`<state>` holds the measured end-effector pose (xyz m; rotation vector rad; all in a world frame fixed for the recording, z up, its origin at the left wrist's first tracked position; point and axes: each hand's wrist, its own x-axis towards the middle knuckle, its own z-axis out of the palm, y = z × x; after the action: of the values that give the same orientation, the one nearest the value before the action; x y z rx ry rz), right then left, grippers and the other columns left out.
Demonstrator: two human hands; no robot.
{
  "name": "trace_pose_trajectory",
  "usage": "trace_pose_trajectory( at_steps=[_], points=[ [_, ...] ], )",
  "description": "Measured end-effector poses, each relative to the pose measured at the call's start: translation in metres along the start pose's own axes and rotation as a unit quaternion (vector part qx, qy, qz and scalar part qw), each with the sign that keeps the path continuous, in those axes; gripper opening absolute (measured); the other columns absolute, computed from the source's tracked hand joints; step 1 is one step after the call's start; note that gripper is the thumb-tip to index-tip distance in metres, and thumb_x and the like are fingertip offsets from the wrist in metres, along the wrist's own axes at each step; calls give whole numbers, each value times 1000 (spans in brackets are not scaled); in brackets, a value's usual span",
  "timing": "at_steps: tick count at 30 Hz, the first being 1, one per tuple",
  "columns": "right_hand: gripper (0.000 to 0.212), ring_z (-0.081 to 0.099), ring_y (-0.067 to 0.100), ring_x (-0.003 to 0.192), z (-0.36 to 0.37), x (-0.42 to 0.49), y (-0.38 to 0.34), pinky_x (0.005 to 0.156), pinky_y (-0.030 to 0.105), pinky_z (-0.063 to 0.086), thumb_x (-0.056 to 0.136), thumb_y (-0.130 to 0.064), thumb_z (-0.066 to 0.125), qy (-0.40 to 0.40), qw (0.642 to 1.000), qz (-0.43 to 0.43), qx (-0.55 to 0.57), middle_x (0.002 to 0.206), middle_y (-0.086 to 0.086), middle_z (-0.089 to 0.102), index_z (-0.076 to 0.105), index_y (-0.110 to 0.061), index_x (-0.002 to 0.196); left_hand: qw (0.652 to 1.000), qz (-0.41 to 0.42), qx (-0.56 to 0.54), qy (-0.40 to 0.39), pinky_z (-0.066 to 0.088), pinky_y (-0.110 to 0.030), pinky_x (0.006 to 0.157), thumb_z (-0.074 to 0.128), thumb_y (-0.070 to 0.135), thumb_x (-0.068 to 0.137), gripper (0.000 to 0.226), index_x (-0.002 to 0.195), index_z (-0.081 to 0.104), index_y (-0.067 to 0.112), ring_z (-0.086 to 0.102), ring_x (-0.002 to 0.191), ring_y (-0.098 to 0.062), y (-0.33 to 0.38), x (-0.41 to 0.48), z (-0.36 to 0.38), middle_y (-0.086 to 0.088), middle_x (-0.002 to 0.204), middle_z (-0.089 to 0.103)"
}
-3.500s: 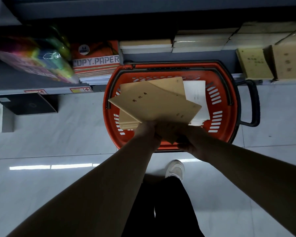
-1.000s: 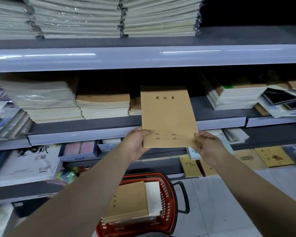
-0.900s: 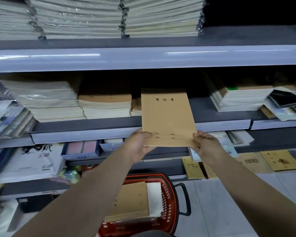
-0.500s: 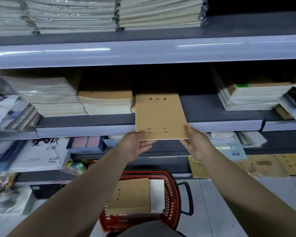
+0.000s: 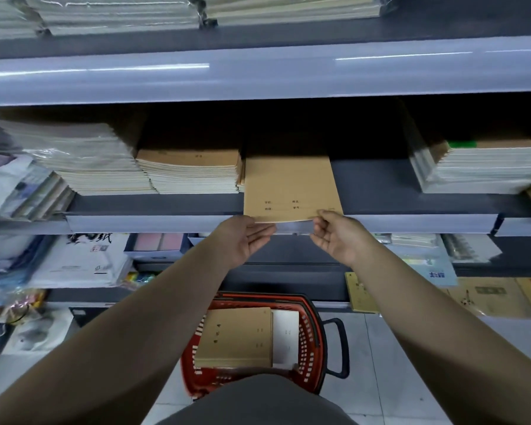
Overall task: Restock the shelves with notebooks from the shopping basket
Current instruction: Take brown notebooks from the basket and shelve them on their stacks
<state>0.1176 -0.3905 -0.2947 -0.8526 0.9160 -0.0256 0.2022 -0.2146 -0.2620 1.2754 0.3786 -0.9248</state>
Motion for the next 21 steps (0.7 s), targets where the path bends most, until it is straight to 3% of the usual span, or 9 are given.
trace_pose_trajectory(
  at_steps=[5, 10, 13, 16, 21],
  points=[
    [10, 63, 7, 52, 11, 12, 2, 55, 24, 53, 96, -14, 57, 45, 997, -59, -28, 57, -3, 68, 61, -11, 88, 1000, -7, -18, -11, 52, -32, 82, 33, 12, 105, 30, 124, 53, -1, 62, 107, -24, 14, 7, -1, -18, 123, 63],
    [19, 64, 13, 46, 32, 21, 0, 45, 22, 50, 99, -15, 49, 82, 962, -189, -180, 54, -1, 67, 60, -13, 83, 1000, -16, -20, -6, 53, -30, 74, 37, 12, 104, 26, 107, 60, 0, 66, 97, -22, 23, 17, -4, -16, 114, 67],
    [17, 67, 15, 49, 40, 33, -12, 48, 25, 54, 100, -13, 44, 81, 961, -170, -203, 55, 0, 67, 59, -10, 93, 999, -11, -50, -10, 53, -31, 73, 36, 13, 104, 27, 105, 59, -2, 66, 95, -23, 32, 24, -6, -16, 108, 67],
    [14, 67, 15, 49, 44, 44, -23, 47, 25, 54, 101, -12, 43, 81, 963, -125, -224, 57, 3, 67, 56, -6, 102, 997, -3, -73, -21, 53, -33, 73, 35, 14, 104, 29, 114, 56, -3, 65, 102, -25, 42, 29, -5, -18, 114, 65],
    [17, 67, 15, 47, 49, 53, -35, 38, 21, 48, 101, -20, 49, 84, 974, -59, -204, 70, 10, 68, 58, -6, 98, 993, 6, -106, -43, 51, -35, 83, 35, 13, 104, 22, 118, 48, 1, 62, 106, -29, 53, 36, -1, -23, 122, 58]
  ],
)
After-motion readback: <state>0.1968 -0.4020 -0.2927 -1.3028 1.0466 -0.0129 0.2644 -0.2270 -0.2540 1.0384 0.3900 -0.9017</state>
